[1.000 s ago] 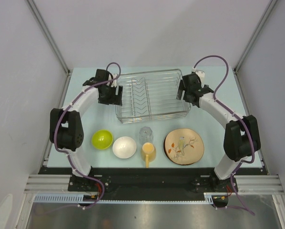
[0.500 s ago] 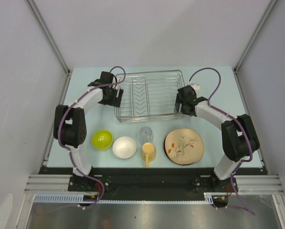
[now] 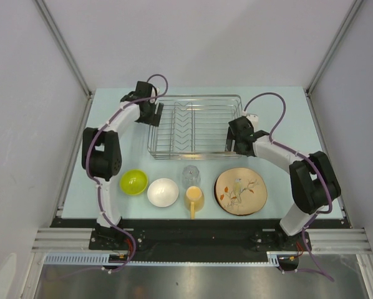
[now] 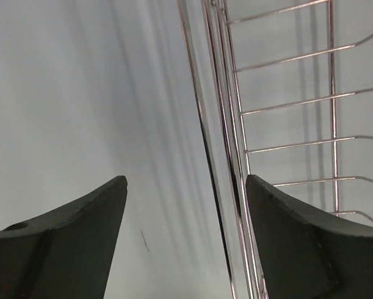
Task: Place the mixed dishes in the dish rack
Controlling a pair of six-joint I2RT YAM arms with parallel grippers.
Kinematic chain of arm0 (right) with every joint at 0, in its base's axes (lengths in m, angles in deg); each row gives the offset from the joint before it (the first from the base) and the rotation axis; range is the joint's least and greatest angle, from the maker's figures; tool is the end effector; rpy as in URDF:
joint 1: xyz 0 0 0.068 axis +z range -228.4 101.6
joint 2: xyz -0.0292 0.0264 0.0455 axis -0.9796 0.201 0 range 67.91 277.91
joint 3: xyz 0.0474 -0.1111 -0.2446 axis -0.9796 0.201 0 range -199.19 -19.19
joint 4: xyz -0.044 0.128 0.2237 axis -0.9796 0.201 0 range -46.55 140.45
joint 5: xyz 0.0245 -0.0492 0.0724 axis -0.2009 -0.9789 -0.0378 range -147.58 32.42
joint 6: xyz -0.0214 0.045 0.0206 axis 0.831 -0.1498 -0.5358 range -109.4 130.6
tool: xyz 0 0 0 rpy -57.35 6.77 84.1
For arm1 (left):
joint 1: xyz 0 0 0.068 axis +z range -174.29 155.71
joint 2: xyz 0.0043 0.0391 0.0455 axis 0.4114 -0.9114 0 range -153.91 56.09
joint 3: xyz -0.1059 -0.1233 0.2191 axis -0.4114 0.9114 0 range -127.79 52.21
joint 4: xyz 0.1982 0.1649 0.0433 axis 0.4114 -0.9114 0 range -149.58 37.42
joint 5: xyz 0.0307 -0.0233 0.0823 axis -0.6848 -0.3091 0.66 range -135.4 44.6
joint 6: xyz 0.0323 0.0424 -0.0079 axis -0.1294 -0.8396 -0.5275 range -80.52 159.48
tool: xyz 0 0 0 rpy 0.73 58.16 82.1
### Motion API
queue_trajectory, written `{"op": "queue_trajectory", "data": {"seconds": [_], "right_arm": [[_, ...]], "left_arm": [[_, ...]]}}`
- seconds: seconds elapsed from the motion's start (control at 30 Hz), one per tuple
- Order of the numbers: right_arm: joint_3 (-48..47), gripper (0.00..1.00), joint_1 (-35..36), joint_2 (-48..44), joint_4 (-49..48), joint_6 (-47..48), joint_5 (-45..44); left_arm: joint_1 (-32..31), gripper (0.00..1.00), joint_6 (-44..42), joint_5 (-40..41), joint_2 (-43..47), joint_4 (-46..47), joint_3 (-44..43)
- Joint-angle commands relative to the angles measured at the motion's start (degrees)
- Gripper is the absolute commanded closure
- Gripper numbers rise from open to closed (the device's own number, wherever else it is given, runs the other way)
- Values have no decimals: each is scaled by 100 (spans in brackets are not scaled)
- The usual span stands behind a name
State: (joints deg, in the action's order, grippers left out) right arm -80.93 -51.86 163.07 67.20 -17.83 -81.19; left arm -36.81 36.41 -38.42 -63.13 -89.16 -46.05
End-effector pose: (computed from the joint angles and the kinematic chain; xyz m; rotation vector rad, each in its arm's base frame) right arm 0.3096 0.1388 0.2020 0.1908 2.4459 -0.1211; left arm 0.4479 -0.0951 0.2201 0.3028 2.5484 0.0945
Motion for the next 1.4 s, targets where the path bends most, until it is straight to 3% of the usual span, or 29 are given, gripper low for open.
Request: {"op": "queue_trajectory", "data": {"seconds": [0.0, 0.17, 0.3, 0.4, 0.53, 0.73, 1.0, 1.37], "right_arm": [[-453, 0, 9, -146, -2, 109, -205], [-1050, 0, -9, -277, 209, 302, -249], [-1069, 0, -53, -567, 271, 381, -258], [-903, 0, -141, -865, 323, 390, -214], [-621, 0, -246, -1314, 315, 399, -126], [-304, 0, -308, -1728, 350, 382, 24], [-208, 0, -273, -2158, 525, 338, 59], [-40, 0, -299, -2616, 693, 346, 76]], "left_arm": [[21, 18, -80, 58, 83, -165, -667], [30, 14, -106, -232, 810, -692, -1231], [38, 9, -447, -434, 1839, -1114, -828], [205, 0, -930, -871, 2881, -1369, 111], [837, 0, -1774, -2233, 4203, -2062, 1849], [1523, 0, -2444, -2465, 5495, -2530, 3520], [1681, 0, -2716, -2631, 5401, -1863, 4648], [2060, 0, -2822, -2544, 4224, -825, 5000]]}}
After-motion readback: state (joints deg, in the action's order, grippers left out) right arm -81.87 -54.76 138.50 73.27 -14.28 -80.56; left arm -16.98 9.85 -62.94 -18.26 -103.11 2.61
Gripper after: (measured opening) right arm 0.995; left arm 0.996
